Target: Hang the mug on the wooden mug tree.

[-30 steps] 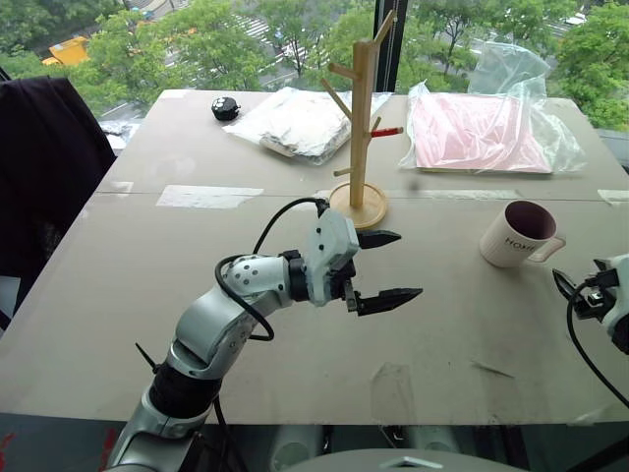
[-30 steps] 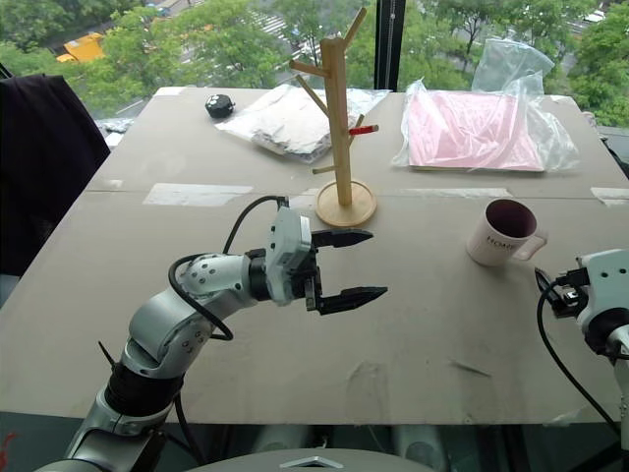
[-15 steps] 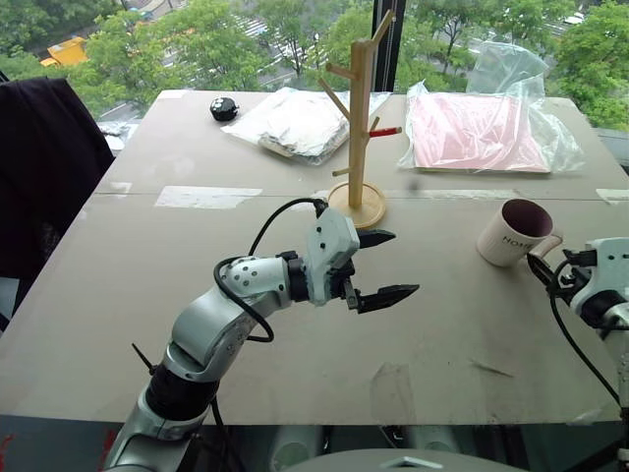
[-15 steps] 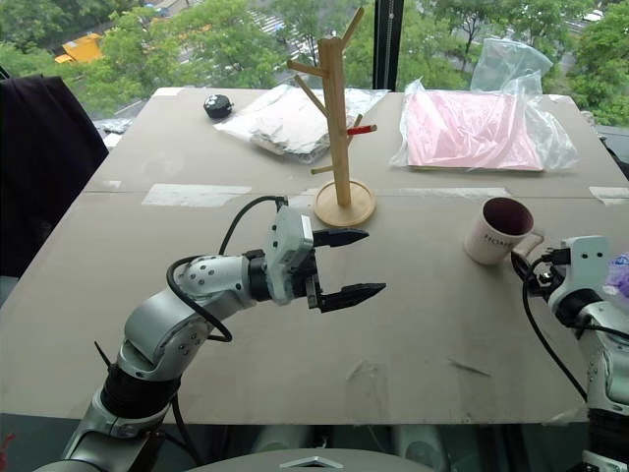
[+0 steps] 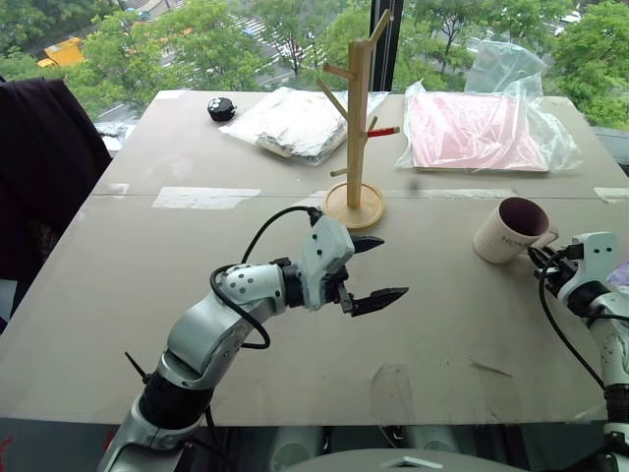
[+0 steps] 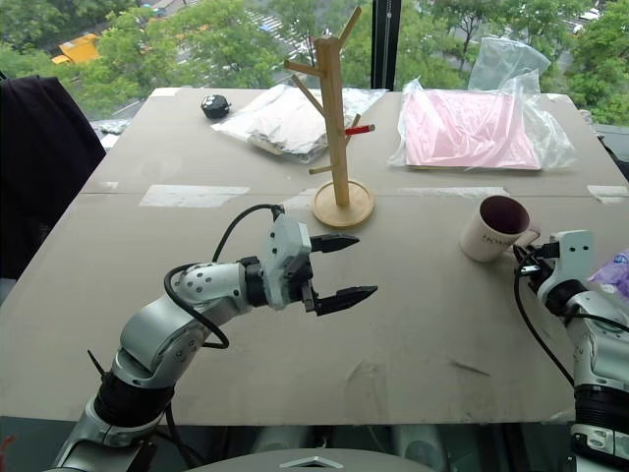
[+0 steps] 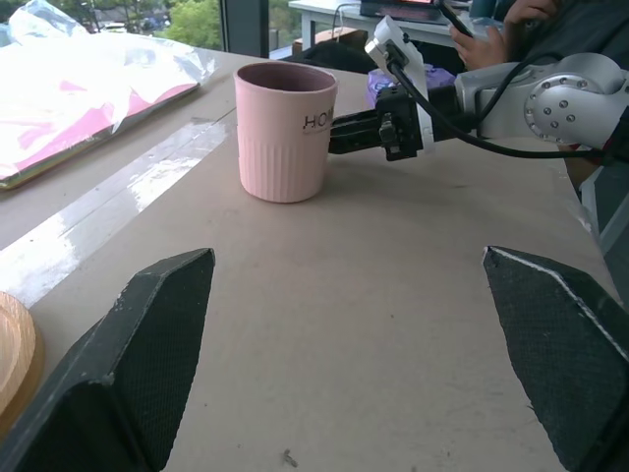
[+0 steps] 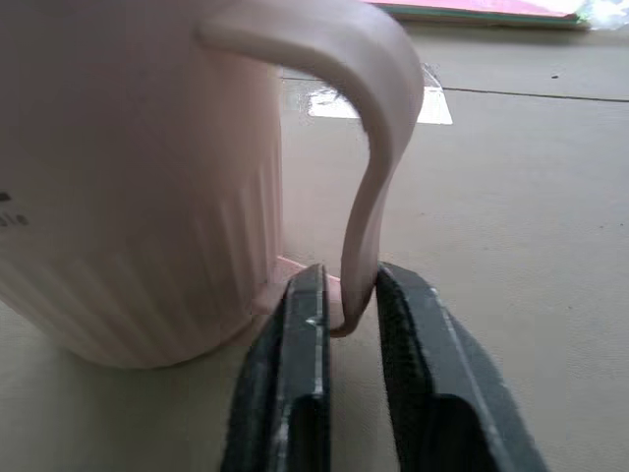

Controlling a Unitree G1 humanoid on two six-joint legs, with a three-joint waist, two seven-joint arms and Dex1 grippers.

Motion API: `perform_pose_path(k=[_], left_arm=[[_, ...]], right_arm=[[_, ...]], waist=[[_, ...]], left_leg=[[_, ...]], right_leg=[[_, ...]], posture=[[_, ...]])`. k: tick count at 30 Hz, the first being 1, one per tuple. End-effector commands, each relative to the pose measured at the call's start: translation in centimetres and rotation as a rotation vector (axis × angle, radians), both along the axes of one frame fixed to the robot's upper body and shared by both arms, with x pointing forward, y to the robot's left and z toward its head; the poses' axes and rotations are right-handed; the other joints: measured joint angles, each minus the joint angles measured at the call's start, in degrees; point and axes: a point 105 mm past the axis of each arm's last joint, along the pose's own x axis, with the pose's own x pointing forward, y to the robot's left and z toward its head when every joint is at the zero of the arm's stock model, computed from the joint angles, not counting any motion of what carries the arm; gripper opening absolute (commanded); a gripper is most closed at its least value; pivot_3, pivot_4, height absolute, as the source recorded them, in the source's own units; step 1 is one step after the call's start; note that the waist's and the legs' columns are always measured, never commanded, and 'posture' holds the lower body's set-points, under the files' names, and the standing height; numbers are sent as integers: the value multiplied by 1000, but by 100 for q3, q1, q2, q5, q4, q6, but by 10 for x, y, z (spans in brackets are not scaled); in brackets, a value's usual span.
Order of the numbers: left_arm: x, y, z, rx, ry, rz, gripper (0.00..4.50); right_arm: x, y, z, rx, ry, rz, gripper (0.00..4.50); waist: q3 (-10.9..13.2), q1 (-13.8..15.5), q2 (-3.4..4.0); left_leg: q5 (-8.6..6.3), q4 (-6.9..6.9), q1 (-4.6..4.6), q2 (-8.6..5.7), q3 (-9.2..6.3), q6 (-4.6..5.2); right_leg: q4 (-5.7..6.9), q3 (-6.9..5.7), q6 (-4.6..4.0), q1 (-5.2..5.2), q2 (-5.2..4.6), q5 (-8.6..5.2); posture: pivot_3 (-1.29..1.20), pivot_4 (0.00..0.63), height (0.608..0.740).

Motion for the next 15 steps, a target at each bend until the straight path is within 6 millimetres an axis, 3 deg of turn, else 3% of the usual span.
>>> perform_pose_path(k=[1,7,10,15], left_arm=[[-6,-1,14,-19,-65,-12,4500],[-6,0,14,-22,-67,-2,4500],[-5,3,14,-68,-58,22,4500],[10,21,13,-254,-128,231,4500]], right_arm=[[3,-6,10,-12,-41,0,48],[11,0,11,-26,-50,37,48],[17,11,22,-52,-75,81,48],[31,64,62,-284,-121,368,48]], waist=[[0,1,0],[0,-5,0],[0,-16,0],[11,-45,20]], left_leg=[[0,0,-1,0,0,0],[0,0,1,0,1,0],[0,0,1,1,1,0],[0,0,2,10,9,0]], right_leg=[[-1,0,1,0,0,0],[0,1,0,0,0,1],[1,1,1,0,0,1],[0,9,4,-3,0,3]], posture=[[0,150,740],[0,150,740],[0,150,740],[0,150,740]])
